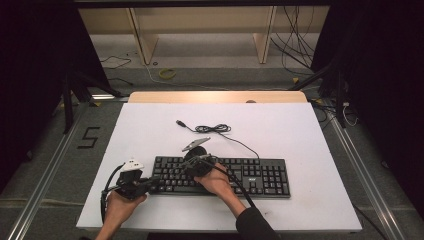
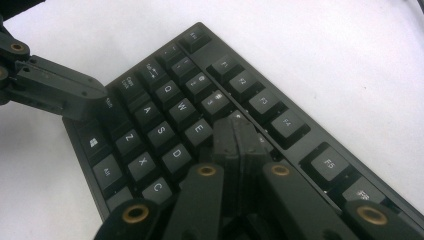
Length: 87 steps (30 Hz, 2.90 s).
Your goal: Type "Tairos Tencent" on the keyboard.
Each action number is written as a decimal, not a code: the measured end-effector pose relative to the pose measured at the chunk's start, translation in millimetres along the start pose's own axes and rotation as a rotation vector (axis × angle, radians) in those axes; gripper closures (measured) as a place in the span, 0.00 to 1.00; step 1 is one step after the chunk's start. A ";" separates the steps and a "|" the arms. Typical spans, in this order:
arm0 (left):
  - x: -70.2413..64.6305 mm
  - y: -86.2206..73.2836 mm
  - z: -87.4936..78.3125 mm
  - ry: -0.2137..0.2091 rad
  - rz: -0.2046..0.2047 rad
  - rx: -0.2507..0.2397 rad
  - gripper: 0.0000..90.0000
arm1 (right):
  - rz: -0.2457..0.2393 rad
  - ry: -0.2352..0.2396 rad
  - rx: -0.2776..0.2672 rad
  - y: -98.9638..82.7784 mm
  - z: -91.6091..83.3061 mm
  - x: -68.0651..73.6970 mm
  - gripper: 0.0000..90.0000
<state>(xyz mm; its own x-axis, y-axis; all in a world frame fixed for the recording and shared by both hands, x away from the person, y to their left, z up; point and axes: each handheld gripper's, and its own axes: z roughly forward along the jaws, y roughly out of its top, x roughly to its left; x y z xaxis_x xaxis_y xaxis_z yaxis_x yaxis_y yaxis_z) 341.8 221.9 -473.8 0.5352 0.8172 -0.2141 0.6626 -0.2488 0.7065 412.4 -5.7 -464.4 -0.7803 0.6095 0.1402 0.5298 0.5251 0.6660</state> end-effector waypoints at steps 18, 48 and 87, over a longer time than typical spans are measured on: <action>1.7 0.0 2.3 -0.003 -0.009 0.020 1.00 | -0.002 -0.013 0.024 -1.6 -0.6 -2.0 1.00; 4.2 0.5 5.1 0.002 -0.017 0.033 1.00 | -0.011 -0.023 0.039 -3.6 -0.1 -2.7 1.00; 4.2 2.2 -1.4 -0.019 -0.026 -0.060 0.94 | 0.048 0.016 -0.066 -8.7 -19.6 -10.7 0.91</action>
<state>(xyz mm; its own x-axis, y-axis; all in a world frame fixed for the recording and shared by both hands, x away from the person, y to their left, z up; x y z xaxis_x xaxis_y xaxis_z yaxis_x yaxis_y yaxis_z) 344.8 225.4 -472.2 0.5286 0.8125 -0.2456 0.6438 -0.1952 0.7399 409.6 -28.4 -457.3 -0.7603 0.6228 0.1845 0.5438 0.4550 0.7051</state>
